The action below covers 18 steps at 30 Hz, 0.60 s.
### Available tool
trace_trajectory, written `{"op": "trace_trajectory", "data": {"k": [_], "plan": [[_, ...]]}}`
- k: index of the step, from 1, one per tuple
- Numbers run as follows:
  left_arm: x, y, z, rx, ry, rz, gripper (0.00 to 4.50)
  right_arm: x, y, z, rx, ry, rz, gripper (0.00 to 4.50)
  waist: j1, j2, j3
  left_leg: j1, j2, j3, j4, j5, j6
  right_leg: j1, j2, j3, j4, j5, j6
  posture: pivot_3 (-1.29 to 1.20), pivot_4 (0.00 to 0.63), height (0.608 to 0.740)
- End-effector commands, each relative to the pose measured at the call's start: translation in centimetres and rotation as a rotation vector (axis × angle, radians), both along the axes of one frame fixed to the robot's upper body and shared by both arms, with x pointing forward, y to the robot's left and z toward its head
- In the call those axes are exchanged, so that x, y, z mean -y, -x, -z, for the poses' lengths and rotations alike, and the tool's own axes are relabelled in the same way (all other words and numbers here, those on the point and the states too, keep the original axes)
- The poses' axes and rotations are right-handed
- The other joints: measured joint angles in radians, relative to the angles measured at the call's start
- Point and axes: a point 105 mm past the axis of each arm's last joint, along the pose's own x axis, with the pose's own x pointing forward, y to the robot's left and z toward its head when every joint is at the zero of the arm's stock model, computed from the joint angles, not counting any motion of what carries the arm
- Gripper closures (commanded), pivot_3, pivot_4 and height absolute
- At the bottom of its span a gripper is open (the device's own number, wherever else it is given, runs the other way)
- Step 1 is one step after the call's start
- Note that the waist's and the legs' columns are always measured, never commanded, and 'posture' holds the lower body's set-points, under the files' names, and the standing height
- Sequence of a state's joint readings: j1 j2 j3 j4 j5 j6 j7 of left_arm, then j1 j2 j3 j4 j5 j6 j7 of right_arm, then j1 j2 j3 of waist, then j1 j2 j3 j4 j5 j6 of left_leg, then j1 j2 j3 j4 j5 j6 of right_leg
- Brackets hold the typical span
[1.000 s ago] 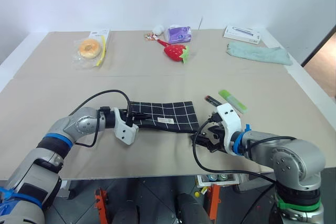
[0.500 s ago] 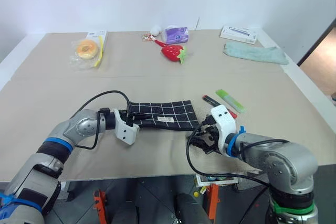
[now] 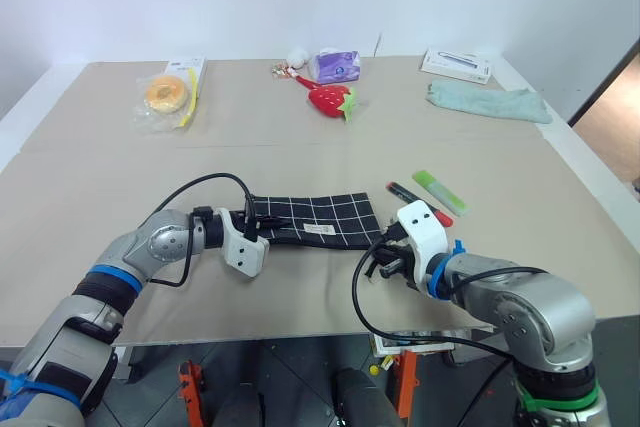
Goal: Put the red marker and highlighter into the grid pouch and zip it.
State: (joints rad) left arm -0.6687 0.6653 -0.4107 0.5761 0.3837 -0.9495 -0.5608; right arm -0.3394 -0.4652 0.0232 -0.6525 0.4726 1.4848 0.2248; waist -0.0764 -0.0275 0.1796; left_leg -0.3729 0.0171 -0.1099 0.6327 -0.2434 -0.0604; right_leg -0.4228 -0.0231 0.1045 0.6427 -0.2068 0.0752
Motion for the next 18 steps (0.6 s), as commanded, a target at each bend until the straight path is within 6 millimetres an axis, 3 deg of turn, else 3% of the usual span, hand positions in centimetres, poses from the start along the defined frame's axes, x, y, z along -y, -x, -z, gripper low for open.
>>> {"op": "trace_trajectory", "data": {"k": [1, 5, 10, 11, 14, 18], "plan": [[0.1, -0.2, -1.2, 0.026, 0.056, -0.014, 4.5, -0.3, 0.3, 0.2, -0.014, -0.025, -0.023, 4.42, 0.0, 0.0, 0.0, 0.0, 0.0, 0.0, 0.0, 0.0, 0.0, 0.0, 0.0, 0.0, 0.0, 0.0, 0.0, 0.0, 0.15, 0.74], [0.3, -0.4, -1.4, 0.027, 0.076, -0.023, 4.5, -1.8, 0.3, -1.0, 0.02, -0.092, -0.084, 4.42, 0.0, 0.0, 0.0, 0.0, 0.0, 0.0, 0.0, 0.0, 0.0, 0.0, 0.0, 0.0, 0.0, 0.0, 0.0, 0.0, 0.15, 0.74], [0.2, -0.6, -1.5, 0.034, 0.089, -0.046, 4.5, -1.6, -0.3, -2.0, 0.087, -0.081, -0.079, 4.42, -0.001, 0.0, 0.001, -0.001, 0.0, 0.0, -0.001, 0.0, 0.0, -0.002, 0.0, 0.0, 0.0, 0.0, 0.0, 0.0, 0.15, 0.74], [0.1, -0.7, -1.6, 0.038, 0.099, -0.058, 4.5, -1.5, -0.3, -2.0, 0.075, -0.096, -0.071, 3.62, -0.001, 0.0, 0.001, -0.001, 0.0, 0.0, -0.001, 0.0, 0.0, -0.002, 0.0, 0.0, 0.0, 0.0, 0.0, 0.0, 0.15, 0.74], [0.2, -0.9, -2.3, 0.047, 0.152, -0.082, 4.5, -1.0, -0.6, -2.3, 0.073, -0.11, -0.035, 2.48, -0.001, 0.0, 0.001, -0.002, 0.0, 0.0, -0.001, 0.0, 0.0, -0.002, 0.0, 0.0, 0.0, 0.0, 0.0, 0.0, 0.15, 0.74], [0.9, -0.9, -2.5, 0.061, 0.197, -0.101, 4.5, -0.4, -1.1, -2.4, 0.075, -0.103, 0.026, 0.48, 0.002, 0.0, 0.001, -0.002, -0.001, 0.0, -0.001, 0.0, 0.0, -0.002, 0.0, 0.0, -0.001, 0.0, 0.0, 0.0, 0.15, 0.74]]}}
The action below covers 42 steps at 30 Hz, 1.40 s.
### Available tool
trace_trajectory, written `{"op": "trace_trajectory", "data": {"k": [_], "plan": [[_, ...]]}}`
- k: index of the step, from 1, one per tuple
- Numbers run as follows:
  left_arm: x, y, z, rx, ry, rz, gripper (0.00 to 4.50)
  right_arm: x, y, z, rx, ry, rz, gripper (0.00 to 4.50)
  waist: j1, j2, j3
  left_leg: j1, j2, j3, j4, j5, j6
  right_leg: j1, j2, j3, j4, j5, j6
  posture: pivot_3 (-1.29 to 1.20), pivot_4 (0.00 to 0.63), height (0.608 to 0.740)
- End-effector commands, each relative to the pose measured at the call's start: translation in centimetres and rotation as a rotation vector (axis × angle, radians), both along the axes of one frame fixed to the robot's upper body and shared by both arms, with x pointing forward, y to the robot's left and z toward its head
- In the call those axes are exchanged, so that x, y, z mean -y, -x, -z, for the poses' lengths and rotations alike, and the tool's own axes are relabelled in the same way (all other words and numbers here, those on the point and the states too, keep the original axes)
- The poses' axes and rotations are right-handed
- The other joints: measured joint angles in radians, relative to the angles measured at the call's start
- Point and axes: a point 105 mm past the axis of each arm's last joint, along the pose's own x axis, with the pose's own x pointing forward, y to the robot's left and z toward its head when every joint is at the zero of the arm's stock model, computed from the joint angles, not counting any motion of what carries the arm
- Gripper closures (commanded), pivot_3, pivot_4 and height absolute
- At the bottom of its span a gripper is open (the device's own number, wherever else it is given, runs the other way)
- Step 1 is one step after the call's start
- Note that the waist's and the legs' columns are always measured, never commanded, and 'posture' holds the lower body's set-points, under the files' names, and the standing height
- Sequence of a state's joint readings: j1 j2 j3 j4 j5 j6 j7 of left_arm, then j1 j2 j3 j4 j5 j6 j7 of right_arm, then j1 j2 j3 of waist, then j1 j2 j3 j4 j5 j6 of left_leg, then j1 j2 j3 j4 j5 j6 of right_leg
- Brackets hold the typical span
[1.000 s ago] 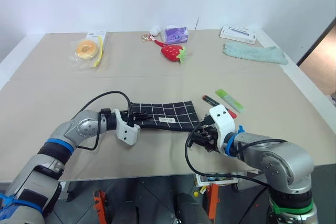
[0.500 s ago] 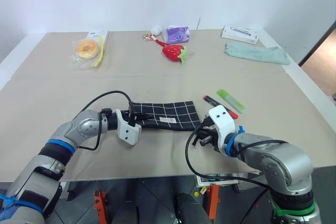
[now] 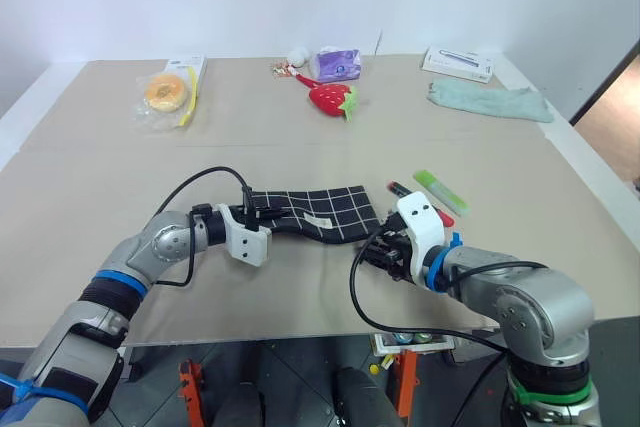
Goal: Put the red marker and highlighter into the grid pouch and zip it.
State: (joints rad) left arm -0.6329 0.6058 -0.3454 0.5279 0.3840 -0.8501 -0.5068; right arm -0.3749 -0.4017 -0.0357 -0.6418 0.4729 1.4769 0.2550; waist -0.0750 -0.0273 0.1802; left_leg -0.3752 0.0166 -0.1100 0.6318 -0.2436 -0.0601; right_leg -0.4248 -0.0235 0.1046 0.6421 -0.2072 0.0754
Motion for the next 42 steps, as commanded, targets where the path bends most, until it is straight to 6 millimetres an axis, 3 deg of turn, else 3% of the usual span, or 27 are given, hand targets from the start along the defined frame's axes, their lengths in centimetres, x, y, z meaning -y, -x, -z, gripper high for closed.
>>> {"op": "trace_trajectory", "data": {"k": [1, 9, 19, 24, 29, 32, 33, 42], "plan": [[0.4, 0.0, -1.4, 0.05, 0.069, -0.018, 4.5, 0.4, -0.4, -0.9, 0.028, -0.008, 0.044, 0.48, 0.0, 0.0, 0.0, 0.0, 0.0, 0.0, 0.0, 0.0, 0.0, 0.0, 0.0, 0.0, 0.0, 0.0, 0.0, 0.0, 0.15, 0.74], [1.0, 0.6, -0.8, 0.045, 0.069, -0.027, 4.5, 0.6, -0.8, 0.0, 0.001, 0.013, 0.111, 0.48, 0.0, 0.0, 0.0, 0.0, 0.0, 0.0, -0.001, 0.0, 0.0, -0.001, 0.0, 0.0, 0.0, 0.0, 0.0, 0.0, 0.15, 0.74], [0.1, 0.1, -0.9, 0.054, 0.044, -0.049, 4.5, 2.5, -0.6, 0.7, -0.01, 0.068, 0.162, 0.48, 0.0, 0.0, 0.0, 0.0, 0.0, 0.0, -0.001, 0.0, 0.0, -0.001, 0.0, 0.0, 0.0, 0.0, 0.0, 0.0, 0.15, 0.74], [0.0, 0.0, -0.8, 0.056, 0.041, -0.05, 4.5, 2.5, -0.5, 0.8, -0.008, 0.074, 0.15, 0.48, 0.0, 0.0, 0.0, 0.0, 0.0, 0.0, -0.001, 0.0, 0.0, 0.0, 0.0, 0.0, 0.0, -0.001, 0.0, 0.0, 0.15, 0.74], [0.3, 0.2, -0.7, 0.054, 0.044, -0.042, 4.5, 1.9, -0.6, 0.5, 0.008, 0.063, 0.128, 2.66, 0.0, 0.0, 0.0, 0.0, 0.0, 0.0, -0.001, 0.0, 0.0, 0.0, 0.0, 0.0, 0.0, -0.001, 0.0, 0.0, 0.15, 0.74], [0.4, 0.4, -0.6, 0.05, 0.043, -0.037, 4.5, 1.6, -0.7, 0.5, 0.01, 0.059, 0.121, 4.25, 0.0, 0.0, 0.0, 0.0, 0.0, 0.0, -0.001, 0.0, 0.0, 0.0, 0.0, 0.0, 0.0, -0.001, 0.0, 0.0, 0.15, 0.74], [0.4, 0.4, -0.6, 0.049, 0.043, -0.037, 4.5, 1.5, -0.8, 0.5, 0.011, 0.059, 0.12, 4.48, 0.0, 0.0, 0.0, 0.0, 0.0, 0.0, -0.001, 0.0, 0.0, 0.0, 0.0, 0.0, 0.0, -0.001, 0.0, 0.0, 0.15, 0.74], [0.4, 0.3, -0.5, 0.045, 0.04, -0.037, 4.5, 0.7, -1.1, -0.3, 0.085, 0.036, 0.079, 4.48, 0.0, 0.0, 0.0, 0.0, 0.0, 0.0, -0.001, 0.0, 0.0, 0.0, 0.0, 0.0, 0.0, -0.001, 0.0, 0.0, 0.15, 0.74]]}}
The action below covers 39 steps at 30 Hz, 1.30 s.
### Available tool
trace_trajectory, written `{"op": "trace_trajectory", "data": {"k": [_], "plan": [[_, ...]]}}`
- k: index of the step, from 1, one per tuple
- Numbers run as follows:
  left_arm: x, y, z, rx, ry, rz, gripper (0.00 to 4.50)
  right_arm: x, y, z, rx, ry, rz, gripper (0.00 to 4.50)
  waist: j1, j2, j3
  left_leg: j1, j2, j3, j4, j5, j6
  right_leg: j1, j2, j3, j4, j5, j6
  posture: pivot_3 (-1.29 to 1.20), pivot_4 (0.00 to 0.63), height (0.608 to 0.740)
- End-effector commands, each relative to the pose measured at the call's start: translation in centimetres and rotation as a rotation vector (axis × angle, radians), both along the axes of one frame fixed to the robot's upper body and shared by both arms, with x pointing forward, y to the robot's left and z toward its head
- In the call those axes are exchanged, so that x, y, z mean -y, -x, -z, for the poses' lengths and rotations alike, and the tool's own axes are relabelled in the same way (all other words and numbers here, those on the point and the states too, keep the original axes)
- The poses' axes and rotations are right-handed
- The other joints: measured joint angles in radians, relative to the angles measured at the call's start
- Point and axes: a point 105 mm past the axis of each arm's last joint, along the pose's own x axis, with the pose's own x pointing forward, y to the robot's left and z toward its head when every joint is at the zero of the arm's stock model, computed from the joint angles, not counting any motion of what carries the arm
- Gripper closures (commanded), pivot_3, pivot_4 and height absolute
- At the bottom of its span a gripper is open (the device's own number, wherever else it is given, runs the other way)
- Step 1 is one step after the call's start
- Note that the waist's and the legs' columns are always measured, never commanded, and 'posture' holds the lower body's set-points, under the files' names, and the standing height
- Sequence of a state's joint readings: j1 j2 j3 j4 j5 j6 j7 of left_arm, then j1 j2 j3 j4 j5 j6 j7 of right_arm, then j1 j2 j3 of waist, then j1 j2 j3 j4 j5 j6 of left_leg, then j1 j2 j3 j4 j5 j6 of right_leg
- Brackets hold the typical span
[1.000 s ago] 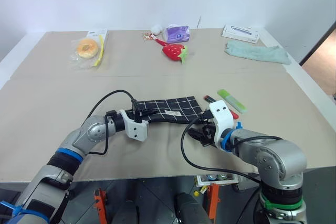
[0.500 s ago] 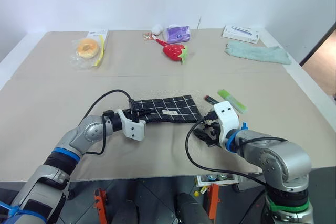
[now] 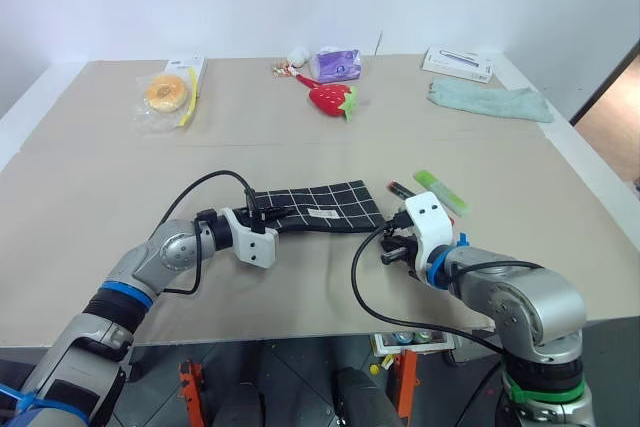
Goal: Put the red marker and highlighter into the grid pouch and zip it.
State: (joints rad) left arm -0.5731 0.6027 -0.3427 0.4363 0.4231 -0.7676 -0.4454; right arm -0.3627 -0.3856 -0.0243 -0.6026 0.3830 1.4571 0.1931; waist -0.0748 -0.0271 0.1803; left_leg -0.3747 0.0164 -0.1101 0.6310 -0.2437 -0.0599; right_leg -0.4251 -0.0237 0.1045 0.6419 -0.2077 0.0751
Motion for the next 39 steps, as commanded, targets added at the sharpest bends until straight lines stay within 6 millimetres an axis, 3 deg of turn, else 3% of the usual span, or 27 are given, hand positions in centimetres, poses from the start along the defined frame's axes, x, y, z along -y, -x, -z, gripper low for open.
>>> {"op": "trace_trajectory", "data": {"k": [1, 7, 19, 26, 33, 36, 39], "plan": [[0.2, 0.0, -1.0, 0.031, 0.019, 0.011, 4.5, -1.6, -0.1, -1.9, 0.117, -0.025, -0.093, 4.48, 0.0, 0.0, 0.0, 0.0, 0.0, 0.0, 0.0, 0.0, 0.0, 0.0, 0.0, 0.0, 0.0, 0.0, 0.0, 0.0, 0.15, 0.74], [0.7, -0.2, -1.2, 0.032, 0.023, 0.018, 4.5, -6.3, 1.8, -4.5, 0.249, -0.088, -0.348, 4.48, 0.0, 0.0, 0.0, 0.0, 0.0, 0.0, 0.0, 0.0, 0.0, 0.0, 0.0, 0.0, 0.0, 0.0, 0.0, 0.0, 0.15, 0.74], [3.2, -0.4, -1.7, 0.035, 0.054, 0.056, 4.5, -10.9, 1.3, -4.5, 0.232, -0.135, -0.457, 4.48, 0.0, 0.0, 0.0, -0.001, 0.0, 0.0, 0.0, 0.0, 0.0, 0.0, 0.0, 0.0, 0.0, 0.0, 0.0, 0.0, 0.15, 0.74], [2.9, -0.7, -1.8, 0.036, 0.056, 0.044, 4.5, -10.6, 1.2, -4.7, 0.257, -0.121, -0.456, 4.48, 0.0, 0.0, 0.0, -0.001, 0.0, -0.001, -0.002, 0.0, 0.0, -0.001, 0.0, -0.001, 0.0, -0.001, 0.0, 0.0, 0.15, 0.74], [2.4, -0.9, -1.8, 0.032, 0.058, 0.026, 4.5, -9.4, 1.9, -6.5, 0.375, -0.161, -0.475, 4.48, 0.0, 0.0, 0.0, -0.001, 0.0, -0.001, -0.003, 0.0, 0.0, -0.001, 0.0, -0.001, 0.0, -0.002, 0.0, 0.0, 0.15, 0.74], [2.0, -1.0, -2.0, 0.029, 0.067, 0.013, 4.5, -7.9, 2.9, -6.7, 0.351, -0.176, -0.502, 3.39, 0.001, 0.0, 0.0, -0.001, 0.0, -0.002, -0.003, 0.0, 0.0, -0.001, 0.0, -0.002, 0.0, -0.002, 0.0, 0.0, 0.15, 0.74], [1.4, -1.4, -2.3, 0.023, 0.083, -0.01, 4.5, -6.2, 3.4, -7.6, 0.369, -0.17, -0.51, 1.89, 0.002, 0.0, 0.0, -0.001, -0.001, -0.002, -0.003, 0.0, 0.0, -0.001, -0.001, -0.002, 0.0, -0.002, 0.0, 0.0, 0.15, 0.74]]}}
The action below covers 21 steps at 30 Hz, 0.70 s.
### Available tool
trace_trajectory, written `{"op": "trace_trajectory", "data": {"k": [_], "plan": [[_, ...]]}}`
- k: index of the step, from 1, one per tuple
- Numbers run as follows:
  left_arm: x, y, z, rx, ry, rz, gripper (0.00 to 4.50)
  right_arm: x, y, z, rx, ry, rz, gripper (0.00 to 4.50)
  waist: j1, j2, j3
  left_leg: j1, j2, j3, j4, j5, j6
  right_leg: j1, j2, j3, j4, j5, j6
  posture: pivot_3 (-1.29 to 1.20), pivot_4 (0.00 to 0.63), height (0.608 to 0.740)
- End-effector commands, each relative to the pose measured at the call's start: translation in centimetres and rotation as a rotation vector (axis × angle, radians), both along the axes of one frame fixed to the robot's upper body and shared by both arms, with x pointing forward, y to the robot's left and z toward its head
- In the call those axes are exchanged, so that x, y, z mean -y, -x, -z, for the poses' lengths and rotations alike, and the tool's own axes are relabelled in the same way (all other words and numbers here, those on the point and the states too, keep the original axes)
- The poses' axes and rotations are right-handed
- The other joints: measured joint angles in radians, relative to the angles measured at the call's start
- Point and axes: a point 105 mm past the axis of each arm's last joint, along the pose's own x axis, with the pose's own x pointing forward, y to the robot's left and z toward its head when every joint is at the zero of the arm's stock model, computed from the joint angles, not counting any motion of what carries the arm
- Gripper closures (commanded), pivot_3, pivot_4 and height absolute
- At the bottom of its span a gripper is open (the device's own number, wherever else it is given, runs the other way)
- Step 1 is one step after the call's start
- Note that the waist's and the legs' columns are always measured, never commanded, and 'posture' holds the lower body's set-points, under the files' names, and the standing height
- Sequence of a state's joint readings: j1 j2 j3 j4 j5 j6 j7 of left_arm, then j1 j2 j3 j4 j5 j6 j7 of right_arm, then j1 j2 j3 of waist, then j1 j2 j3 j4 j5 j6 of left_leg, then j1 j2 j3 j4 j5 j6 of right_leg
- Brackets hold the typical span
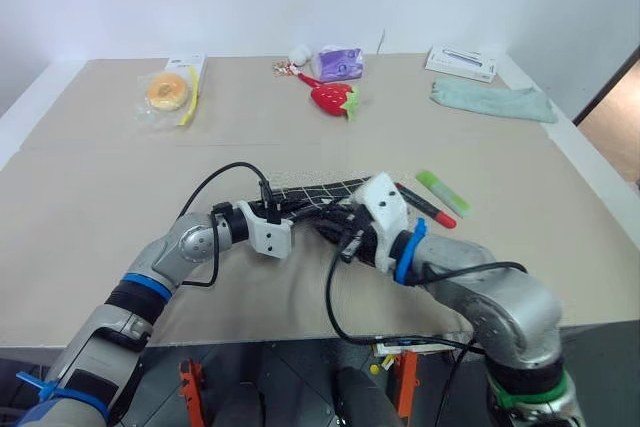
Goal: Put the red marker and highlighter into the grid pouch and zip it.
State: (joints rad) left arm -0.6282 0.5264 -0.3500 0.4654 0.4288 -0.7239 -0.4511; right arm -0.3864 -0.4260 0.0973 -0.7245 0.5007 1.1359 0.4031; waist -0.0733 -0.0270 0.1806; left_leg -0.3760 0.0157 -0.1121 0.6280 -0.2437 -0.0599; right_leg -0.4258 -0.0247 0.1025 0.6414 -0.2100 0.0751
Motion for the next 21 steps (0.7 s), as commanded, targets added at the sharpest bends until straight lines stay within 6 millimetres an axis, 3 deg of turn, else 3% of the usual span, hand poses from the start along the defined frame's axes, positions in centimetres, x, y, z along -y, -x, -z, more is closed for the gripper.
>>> {"op": "trace_trajectory", "data": {"k": [1, 4, 7, 9, 11, 16, 21], "plan": [[-0.8, -0.7, -1.7, 0.024, 0.045, -0.026, 4.5, 1.6, 0.8, -2.6, 0.085, -0.029, -0.023, 1.42, 0.001, 0.0, 0.0, 0.0, 0.0, 0.0, 0.0, 0.0, 0.0, 0.0, 0.0, 0.0, 0.0, 0.0, 0.0, 0.0, 0.15, 0.74], [-1.4, -1.1, -2.0, 0.001, 0.079, -0.054, 4.5, 3.8, 0.1, -3.9, 0.135, -0.03, 0.039, 0.05, 0.0, 0.0, 0.0, 0.0, 0.0, 0.0, 0.0, 0.0, 0.0, 0.0, 0.0, 0.0, 0.0, 0.0, 0.0, 0.0, 0.15, 0.74], [-1.6, -1.2, -2.2, -0.009, 0.092, -0.053, 4.5, 6.5, -1.5, -4.1, 0.137, 0.012, 0.172, 0.05, 0.0, 0.0, 0.0, 0.001, 0.0, 0.0, 0.0, 0.0, 0.0, 0.0, 0.0, 0.0, 0.0, 0.0, 0.0, 0.0, 0.15, 0.74], [-2.2, -1.4, -2.0, -0.008, 0.078, -0.061, 4.5, 10.5, -3.2, -2.3, 0.057, 0.093, 0.322, 0.05, 0.002, 0.0, 0.0, 0.0, -0.001, 0.0, 0.0, 0.0, 0.0, 0.0, 0.0, 0.0, 0.0, 0.0, 0.0, 0.0, 0.15, 0.74], [-2.5, -1.4, -1.9, -0.004, 0.063, -0.063, 4.5, 12.5, -3.6, -1.3, -0.015, 0.089, 0.376, 0.05, 0.003, -0.001, 0.0, 0.0, -0.001, 0.0, 0.0, 0.0, 0.0, 0.001, -0.001, 0.0, -0.001, 0.0, 0.0, 0.0, 0.15, 0.74], [-2.4, -1.2, -1.7, -0.002, 0.057, -0.053, 4.5, 15.2, -4.8, 0.5, -0.091, 0.094, 0.423, 0.05, 0.002, 0.0, 0.001, 0.001, -0.001, 0.001, 0.0, -0.001, 0.002, 0.001, -0.001, 0.0, -0.001, -0.001, 0.0, 0.0, 0.15, 0.74], [-2.5, -1.2, -1.8, 0.002, 0.057, -0.057, 4.5, 15.7, -5.8, 1.0, -0.115, 0.084, 0.418, 0.05, 0.002, 0.0, 0.001, 0.001, -0.001, 0.001, 0.0, -0.001, 0.002, 0.001, -0.001, 0.001, -0.001, -0.001, 0.0, 0.0, 0.15, 0.74]]}}
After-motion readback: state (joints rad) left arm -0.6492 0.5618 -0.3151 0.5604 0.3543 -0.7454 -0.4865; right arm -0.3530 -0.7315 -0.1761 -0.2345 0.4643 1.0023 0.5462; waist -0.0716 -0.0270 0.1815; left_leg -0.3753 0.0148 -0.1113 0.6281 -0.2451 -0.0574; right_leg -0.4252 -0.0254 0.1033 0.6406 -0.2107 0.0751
